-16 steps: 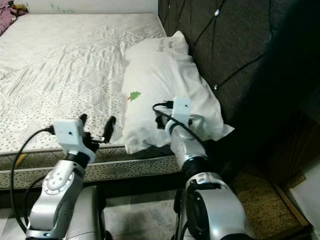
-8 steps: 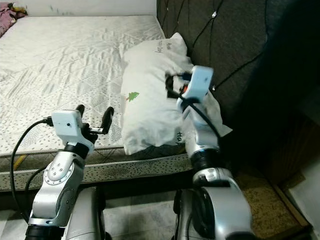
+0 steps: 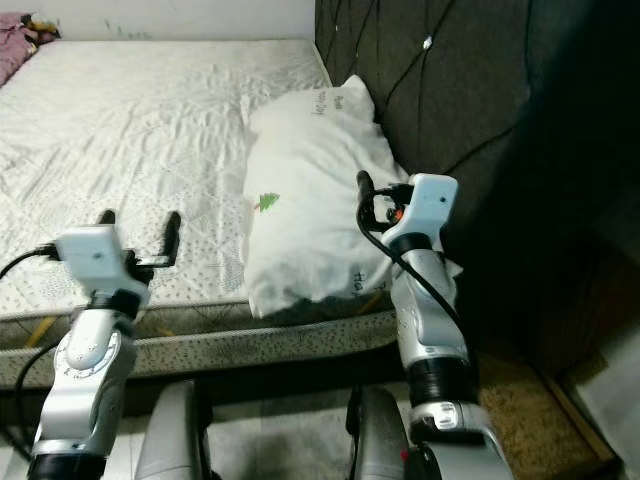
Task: Clean up the room
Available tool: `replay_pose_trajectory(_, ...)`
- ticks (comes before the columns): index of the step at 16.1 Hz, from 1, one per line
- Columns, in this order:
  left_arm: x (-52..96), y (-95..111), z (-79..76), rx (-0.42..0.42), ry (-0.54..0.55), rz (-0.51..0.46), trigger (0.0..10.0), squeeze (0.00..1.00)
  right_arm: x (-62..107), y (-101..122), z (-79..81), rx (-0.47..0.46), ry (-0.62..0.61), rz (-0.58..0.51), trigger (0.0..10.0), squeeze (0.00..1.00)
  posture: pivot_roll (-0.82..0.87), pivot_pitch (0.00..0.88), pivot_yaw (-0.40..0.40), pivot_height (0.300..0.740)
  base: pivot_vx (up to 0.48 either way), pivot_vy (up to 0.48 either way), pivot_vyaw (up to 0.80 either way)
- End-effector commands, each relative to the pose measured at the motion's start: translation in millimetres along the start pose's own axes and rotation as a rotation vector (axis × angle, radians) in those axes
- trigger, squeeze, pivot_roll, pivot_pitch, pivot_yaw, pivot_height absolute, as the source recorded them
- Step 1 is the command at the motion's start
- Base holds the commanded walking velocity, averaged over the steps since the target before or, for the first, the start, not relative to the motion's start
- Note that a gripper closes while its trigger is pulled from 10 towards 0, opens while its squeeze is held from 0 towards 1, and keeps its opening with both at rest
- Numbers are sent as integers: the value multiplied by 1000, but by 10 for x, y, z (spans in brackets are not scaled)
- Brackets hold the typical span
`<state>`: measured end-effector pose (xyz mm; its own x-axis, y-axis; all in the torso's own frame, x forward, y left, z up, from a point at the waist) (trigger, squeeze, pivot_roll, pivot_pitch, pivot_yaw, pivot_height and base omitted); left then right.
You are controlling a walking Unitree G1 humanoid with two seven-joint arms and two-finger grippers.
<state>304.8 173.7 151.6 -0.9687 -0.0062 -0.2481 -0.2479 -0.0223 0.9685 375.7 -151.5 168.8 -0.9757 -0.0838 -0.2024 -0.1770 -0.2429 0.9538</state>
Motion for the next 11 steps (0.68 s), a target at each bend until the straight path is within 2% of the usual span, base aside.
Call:
replay_pose_trajectory(1, 15, 36, -51, 42, -37, -33, 10000, 0, 15, 29, 24, 8, 20, -6, 10000, 0, -31, 0, -33, 606, 0, 0, 0)
replay_pose_trajectory(3, -37, 5, -38, 24, -12, -32, 10000, 0, 77, 36, 31, 17, 21, -13, 10000, 0, -54, 0, -20, 635, 0, 0, 0)
replay_pose_trajectory(5, -67, -19, -21, -41, 4, -24, 10000, 0, 112, 10, -4, 12, 4, -6, 10000, 0, -53, 0, -15, 654, 0, 0, 0)
replay_pose_trajectory(6, -66, -22, -12, -35, -1, -27, 10000, 0, 147, -20, -18, 19, 0, 5, 10000, 0, -51, 0, -8, 668, 0, 0, 0)
replay_pose_trajectory(8, 6, -51, -26, 4, -29, -27, 10000, 0, 195, -48, -15, 22, -2, 7, 10000, 0, -62, 0, 5, 687, 0, 0, 0)
replay_pose_trajectory(11, 132, -189, 8, -44, -18, 18, 10000, 0, 304, -105, -83, 50, -28, 18, 10000, 0, -77, 0, 33, 716, 0, 0, 0)
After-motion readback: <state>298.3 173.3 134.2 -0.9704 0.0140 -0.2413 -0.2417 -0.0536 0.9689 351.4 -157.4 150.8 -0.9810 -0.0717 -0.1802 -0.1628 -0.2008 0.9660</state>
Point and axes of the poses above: a point about 5 cm out from each wrist's last joint towards the gripper, its own x axis pointing back from the gripper into the wrist, its own y axis along the axis of the wrist's last joint, z = x × y, the point moved 2 cm from there along -x, pointing out of the wrist towards the gripper, and after that the axes turned 4 degrees about -x, right-handed, at the moved point
